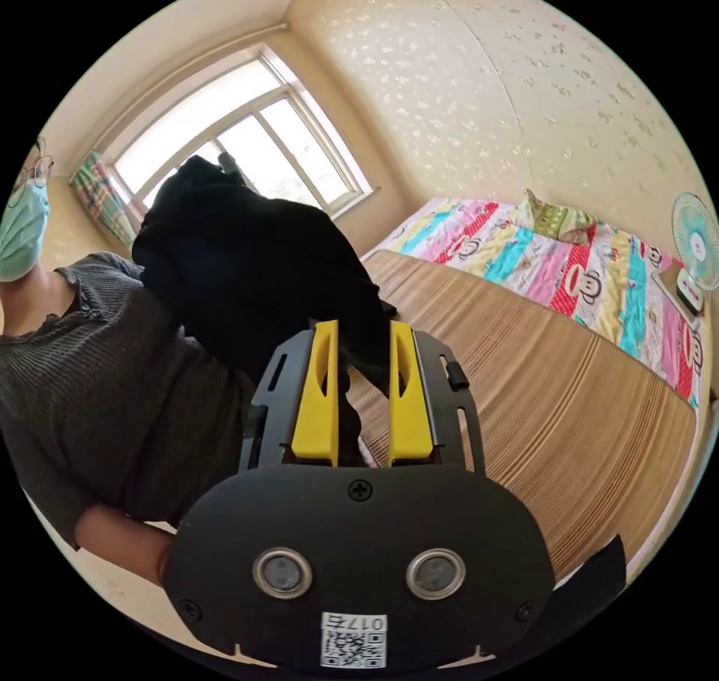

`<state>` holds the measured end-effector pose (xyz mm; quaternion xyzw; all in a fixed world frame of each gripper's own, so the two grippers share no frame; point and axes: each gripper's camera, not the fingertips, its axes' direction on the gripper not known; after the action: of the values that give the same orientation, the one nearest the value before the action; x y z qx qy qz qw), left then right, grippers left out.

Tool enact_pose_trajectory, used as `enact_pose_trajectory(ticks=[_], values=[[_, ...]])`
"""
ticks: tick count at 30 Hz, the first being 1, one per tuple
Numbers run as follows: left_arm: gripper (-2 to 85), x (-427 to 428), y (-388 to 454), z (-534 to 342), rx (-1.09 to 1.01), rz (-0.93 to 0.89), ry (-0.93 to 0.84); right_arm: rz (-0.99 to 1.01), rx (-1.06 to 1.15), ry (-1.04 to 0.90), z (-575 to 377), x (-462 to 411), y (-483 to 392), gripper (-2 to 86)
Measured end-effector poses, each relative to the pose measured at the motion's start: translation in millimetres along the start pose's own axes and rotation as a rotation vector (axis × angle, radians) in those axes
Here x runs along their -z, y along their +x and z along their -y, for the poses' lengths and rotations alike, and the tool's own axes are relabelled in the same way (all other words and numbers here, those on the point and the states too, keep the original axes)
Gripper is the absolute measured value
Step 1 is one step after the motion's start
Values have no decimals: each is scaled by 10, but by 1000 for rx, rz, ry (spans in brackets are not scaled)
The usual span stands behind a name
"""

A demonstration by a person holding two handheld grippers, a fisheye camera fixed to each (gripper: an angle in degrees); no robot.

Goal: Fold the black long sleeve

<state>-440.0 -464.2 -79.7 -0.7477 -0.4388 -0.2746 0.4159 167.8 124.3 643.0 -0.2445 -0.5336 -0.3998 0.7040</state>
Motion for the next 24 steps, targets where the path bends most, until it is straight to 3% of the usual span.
enact_pose_trajectory(ticks=[5, 12, 16, 19, 24], values=[[12, -165, -90, -84, 44, -53, 89, 102, 167, -32, 336, -446, -103, 147], [13, -458, 128, 166, 22, -26, 67, 555, 219, -268, 407, -1177, 76, 97], [12, -619, 244, 277, -11, -31, 61, 500, 199, -243, 345, -1269, 139, 157], [11, -678, 215, 296, -12, -52, 76, 654, 178, -166, 349, -1248, 232, 160], [10, -679, 78, 211, -6, -101, 143, 688, 196, -208, 454, -1443, 48, 168]])
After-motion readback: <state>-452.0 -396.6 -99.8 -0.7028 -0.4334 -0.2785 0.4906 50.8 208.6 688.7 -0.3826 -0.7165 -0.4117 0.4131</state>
